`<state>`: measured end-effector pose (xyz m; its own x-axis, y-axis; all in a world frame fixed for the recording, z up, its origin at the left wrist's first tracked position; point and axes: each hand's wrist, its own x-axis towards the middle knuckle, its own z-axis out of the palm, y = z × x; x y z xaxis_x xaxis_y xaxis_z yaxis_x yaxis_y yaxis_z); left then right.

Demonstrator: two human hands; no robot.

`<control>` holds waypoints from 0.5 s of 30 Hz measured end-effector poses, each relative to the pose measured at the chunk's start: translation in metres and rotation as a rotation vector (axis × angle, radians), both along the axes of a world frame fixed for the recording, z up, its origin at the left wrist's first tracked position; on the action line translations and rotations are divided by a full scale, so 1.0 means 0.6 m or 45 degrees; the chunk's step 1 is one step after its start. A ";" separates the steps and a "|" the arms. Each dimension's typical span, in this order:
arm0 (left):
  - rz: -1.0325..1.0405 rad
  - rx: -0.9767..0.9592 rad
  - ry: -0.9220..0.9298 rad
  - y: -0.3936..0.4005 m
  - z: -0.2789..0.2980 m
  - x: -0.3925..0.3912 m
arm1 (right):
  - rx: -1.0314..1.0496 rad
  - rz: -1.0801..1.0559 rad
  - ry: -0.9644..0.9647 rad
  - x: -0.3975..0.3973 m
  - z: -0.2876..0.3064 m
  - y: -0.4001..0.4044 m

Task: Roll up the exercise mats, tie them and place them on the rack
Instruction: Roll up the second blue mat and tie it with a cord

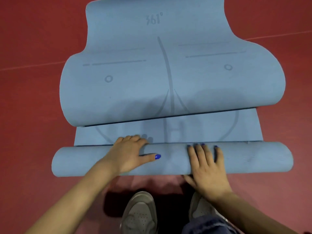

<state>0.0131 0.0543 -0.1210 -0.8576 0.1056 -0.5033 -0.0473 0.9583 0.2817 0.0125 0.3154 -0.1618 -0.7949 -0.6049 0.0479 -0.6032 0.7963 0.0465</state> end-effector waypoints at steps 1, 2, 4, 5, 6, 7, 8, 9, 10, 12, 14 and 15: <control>0.032 0.047 -0.190 -0.005 -0.002 -0.015 | -0.018 0.005 -0.030 0.003 0.006 -0.001; 0.070 0.115 -0.344 -0.010 -0.004 -0.029 | -0.055 -0.001 -0.054 0.006 0.014 -0.003; 0.107 0.257 -0.602 -0.012 -0.010 -0.047 | -0.162 -0.003 -0.096 0.005 0.038 -0.007; 0.094 0.287 -0.696 -0.009 -0.014 -0.052 | -0.224 0.014 -0.146 -0.002 0.049 -0.005; 0.070 0.289 -0.765 -0.003 -0.016 -0.054 | -0.275 0.046 -0.244 -0.015 0.061 -0.001; 0.056 0.284 -0.822 0.003 -0.017 -0.056 | -0.299 0.075 -0.391 -0.031 0.072 0.002; 0.059 0.286 -0.876 0.007 -0.017 -0.057 | -0.290 0.088 -0.588 -0.050 0.080 0.006; 0.075 0.304 -0.926 0.011 -0.016 -0.056 | -0.217 0.082 -0.814 -0.068 0.086 0.010; 0.085 0.328 -0.955 0.012 -0.015 -0.054 | -0.094 0.070 -1.024 -0.083 0.089 0.013; 0.080 0.404 -0.962 0.015 -0.013 -0.047 | 0.148 0.009 -1.430 -0.111 0.096 0.012; 0.107 0.498 -0.970 0.015 -0.016 -0.031 | 0.234 -0.049 -1.805 -0.133 0.108 0.003; 0.137 0.529 -0.984 0.013 -0.017 -0.022 | 0.246 -0.054 -1.906 -0.141 0.114 -0.002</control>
<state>0.0001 0.0622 -0.1312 -0.3089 0.3473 -0.8854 -0.4525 0.7652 0.4580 -0.0723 0.3139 -0.0932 -0.0526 -0.4831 -0.8740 -0.1648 0.8674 -0.4695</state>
